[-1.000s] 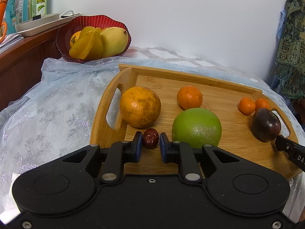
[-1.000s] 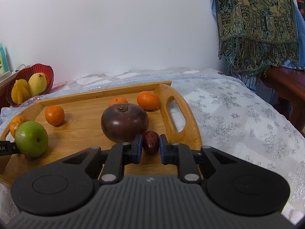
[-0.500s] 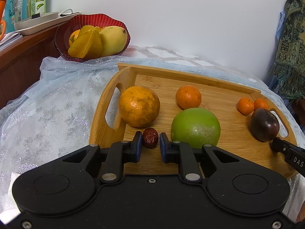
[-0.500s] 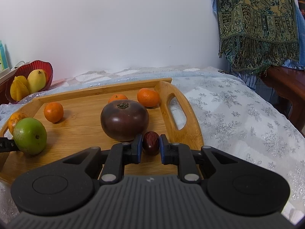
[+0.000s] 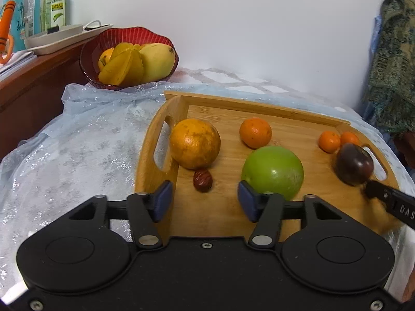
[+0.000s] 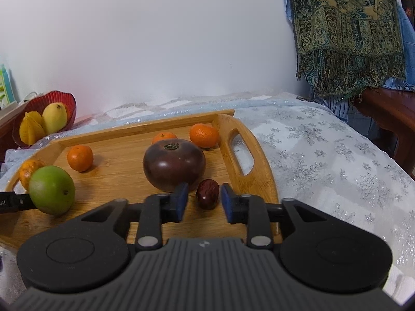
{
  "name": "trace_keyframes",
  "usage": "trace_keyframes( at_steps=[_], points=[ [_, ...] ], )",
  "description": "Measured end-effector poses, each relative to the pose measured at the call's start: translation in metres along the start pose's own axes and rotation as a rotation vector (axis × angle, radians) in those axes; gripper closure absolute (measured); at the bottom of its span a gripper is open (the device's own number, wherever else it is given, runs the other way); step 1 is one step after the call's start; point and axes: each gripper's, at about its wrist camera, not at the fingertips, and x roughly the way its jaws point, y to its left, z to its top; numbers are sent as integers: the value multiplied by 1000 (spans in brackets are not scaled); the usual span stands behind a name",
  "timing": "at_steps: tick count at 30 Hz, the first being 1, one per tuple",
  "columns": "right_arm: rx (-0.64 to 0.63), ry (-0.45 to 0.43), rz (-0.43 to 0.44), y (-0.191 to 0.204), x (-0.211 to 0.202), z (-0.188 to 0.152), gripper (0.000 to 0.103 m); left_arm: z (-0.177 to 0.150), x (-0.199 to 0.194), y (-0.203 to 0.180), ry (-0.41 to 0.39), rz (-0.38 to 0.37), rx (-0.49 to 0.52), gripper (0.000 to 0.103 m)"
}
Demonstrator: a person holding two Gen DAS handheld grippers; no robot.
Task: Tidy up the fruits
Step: 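Open the left gripper to release the jujube on the tray, then lower the left gripper to a jujube on the sheet while the right approaches another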
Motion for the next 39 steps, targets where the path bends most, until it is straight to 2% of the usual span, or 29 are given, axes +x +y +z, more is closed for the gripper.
trace_keyframes(
  at_steps=[1,3,5,8,13,16,18,21,23,25,27,28,30,32,36,39],
  points=[
    [2,-11,0,0,-5,-1,43,-2,-6,1,-6,-15,9,37],
    [0,-38,11,1,-16,-3,39,-8,-20,5,-16,-57,21,19],
    [-20,-81,41,4,-29,-6,36,-11,-34,8,-25,-84,26,11],
    [-79,-145,92,15,-49,-12,29,-15,-53,11,-30,-81,58,7],
    [-179,-181,162,38,-72,-30,24,-26,-75,25,-9,-83,50,3],
    [-224,-164,194,50,-80,-44,22,-34,-78,30,0,-70,60,3],
    [-247,-138,195,56,-84,-56,17,-40,-78,32,-10,-54,79,3],
    [-264,-101,222,62,-89,-72,17,-46,-74,35,-17,-42,93,3],
    [-275,-86,237,67,-90,-79,17,-50,-72,38,-18,-46,93,6],
    [-283,-85,249,70,-91,-84,17,-53,-72,40,-26,-49,96,14],
    [-284,-93,263,72,-91,-86,17,-55,-73,42,-35,-37,110,29],
    [-283,-94,270,73,-90,-85,17,-56,-74,42,-43,-32,118,32],
    [-278,-93,275,74,-87,-85,18,-59,-78,43,-64,-25,131,48],
    [-282,-85,277,77,-83,-86,21,-62,-83,46,-91,-38,137,58],
    [-300,-75,292,83,-79,-88,26,-67,-91,42,-113,-105,182,59],
    [-313,-71,314,88,-77,-89,29,-71,-85,38,-92,-64,213,62]
  ],
)
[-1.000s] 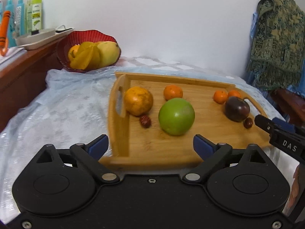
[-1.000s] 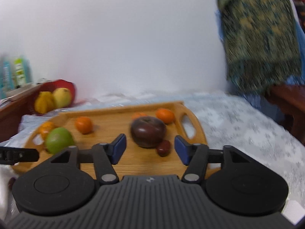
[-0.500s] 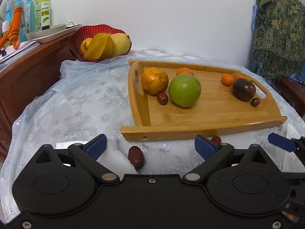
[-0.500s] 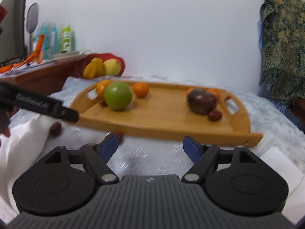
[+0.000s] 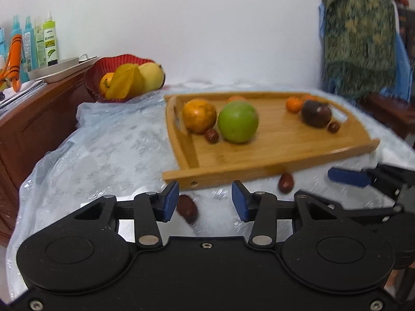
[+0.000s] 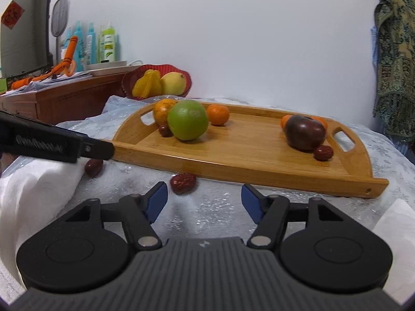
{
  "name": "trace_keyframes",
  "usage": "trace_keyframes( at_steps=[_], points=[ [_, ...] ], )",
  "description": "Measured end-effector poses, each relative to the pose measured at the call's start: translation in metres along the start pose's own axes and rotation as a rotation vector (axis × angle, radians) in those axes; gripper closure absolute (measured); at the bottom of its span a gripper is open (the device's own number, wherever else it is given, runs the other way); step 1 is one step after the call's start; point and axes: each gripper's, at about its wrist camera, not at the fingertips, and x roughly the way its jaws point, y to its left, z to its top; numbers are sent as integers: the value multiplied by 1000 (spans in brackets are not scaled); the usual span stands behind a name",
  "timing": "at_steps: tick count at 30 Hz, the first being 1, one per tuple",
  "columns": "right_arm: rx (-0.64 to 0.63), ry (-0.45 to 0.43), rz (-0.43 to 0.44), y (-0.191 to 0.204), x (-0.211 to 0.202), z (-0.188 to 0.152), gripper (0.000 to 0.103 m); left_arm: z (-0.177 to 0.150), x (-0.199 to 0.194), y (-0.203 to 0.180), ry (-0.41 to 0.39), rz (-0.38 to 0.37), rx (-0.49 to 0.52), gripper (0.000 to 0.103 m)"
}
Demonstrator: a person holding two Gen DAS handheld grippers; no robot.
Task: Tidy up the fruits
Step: 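Lower the left gripper to a jujube on the sheet while the right approaches another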
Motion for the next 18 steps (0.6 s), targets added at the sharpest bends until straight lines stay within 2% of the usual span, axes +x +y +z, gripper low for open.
trace_keyframes(
  at_steps=[7,18],
  points=[
    [-6,7,16,8,11,3,37,-3,15,14,69,13,-65,74],
    [21,23,38,13,24,6,41,-4,25,11,109,17,-47,75]
  ],
)
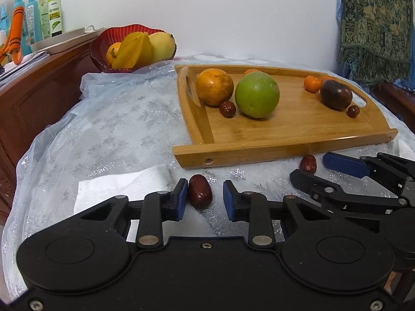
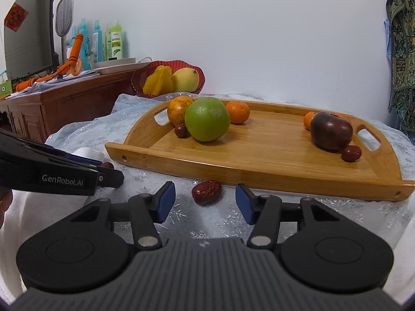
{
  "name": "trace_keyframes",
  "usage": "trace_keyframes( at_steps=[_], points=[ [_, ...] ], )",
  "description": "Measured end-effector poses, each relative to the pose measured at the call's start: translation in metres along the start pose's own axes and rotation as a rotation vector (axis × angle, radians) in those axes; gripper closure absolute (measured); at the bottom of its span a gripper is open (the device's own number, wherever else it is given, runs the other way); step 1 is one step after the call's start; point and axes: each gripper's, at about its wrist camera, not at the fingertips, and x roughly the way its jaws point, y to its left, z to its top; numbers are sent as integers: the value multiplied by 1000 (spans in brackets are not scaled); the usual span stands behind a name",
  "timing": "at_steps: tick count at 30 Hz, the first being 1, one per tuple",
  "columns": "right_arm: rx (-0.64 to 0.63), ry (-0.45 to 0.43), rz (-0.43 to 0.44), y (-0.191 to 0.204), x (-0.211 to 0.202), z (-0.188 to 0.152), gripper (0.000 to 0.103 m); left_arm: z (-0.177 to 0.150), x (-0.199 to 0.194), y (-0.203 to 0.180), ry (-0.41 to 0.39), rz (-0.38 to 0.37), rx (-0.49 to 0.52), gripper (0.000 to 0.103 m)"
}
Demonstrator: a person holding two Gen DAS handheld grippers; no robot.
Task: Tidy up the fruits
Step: 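Lower the left gripper to a jujube on the sheet while the right approaches another, then close both grippers on the red jujubes on the sheet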
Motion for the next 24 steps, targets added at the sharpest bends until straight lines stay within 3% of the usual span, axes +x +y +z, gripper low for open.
trace_keyframes(
  at_steps=[2,7,14,18,24],
  points=[
    [-2,2,1,1,1,0,43,0,-1,-3,-4,6,9,75],
    [12,24,3,0,5,2,61,0,1,-6,3,11,14,74],
    [29,27,9,0,8,4,62,-1,2,-8,0,17,14,75],
    [13,45,6,3,12,5,78,-4,0,-15,-12,8,45,83],
    [17,42,-2,4,9,6,78,-7,-7,-28,-36,-10,93,84]
  ],
)
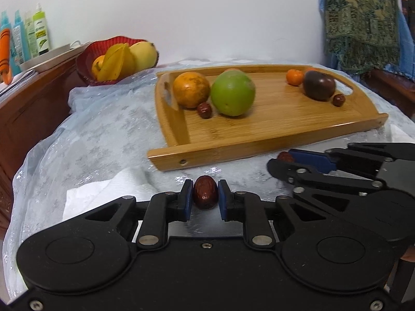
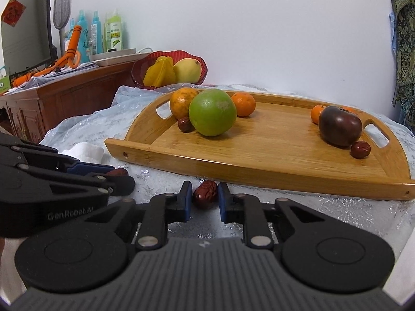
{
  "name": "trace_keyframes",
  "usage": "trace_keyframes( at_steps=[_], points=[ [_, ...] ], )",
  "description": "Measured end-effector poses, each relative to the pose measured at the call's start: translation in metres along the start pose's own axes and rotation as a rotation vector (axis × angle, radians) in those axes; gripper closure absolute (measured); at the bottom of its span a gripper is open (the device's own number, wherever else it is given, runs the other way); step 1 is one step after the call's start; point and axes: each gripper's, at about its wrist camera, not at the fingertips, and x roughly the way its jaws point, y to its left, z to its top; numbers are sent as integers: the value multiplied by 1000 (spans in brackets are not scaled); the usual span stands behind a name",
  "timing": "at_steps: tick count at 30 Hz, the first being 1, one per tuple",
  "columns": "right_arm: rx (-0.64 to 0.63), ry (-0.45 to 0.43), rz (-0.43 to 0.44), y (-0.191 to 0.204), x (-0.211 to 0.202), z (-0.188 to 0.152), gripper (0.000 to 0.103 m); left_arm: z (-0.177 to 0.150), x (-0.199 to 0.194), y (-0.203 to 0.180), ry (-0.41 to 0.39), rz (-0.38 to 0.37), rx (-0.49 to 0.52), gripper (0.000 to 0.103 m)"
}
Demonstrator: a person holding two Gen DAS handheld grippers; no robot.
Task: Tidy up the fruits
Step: 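Close both grippers on the red jujubes on the sheet, then carry the jujube onto the tray and open the left gripper while the right carries its jujube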
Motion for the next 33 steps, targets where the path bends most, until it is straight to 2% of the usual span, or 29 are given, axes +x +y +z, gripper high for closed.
trace_keyframes(
  at_steps=[5,17,28,33],
  points=[
    [16,-20,-21,-4,-10,2,78,7,-6,-14,-39,-5,31,84],
    [44,-120,-98,-36,-37,25,78,49,-14,-32,-121,-50,5,84],
    [41,-213,-181,-70,-42,52,78,94,4,-46,-157,-65,-17,84],
    [77,-213,-203,-87,-34,57,78,107,22,-49,-139,-123,-42,84]
  ],
)
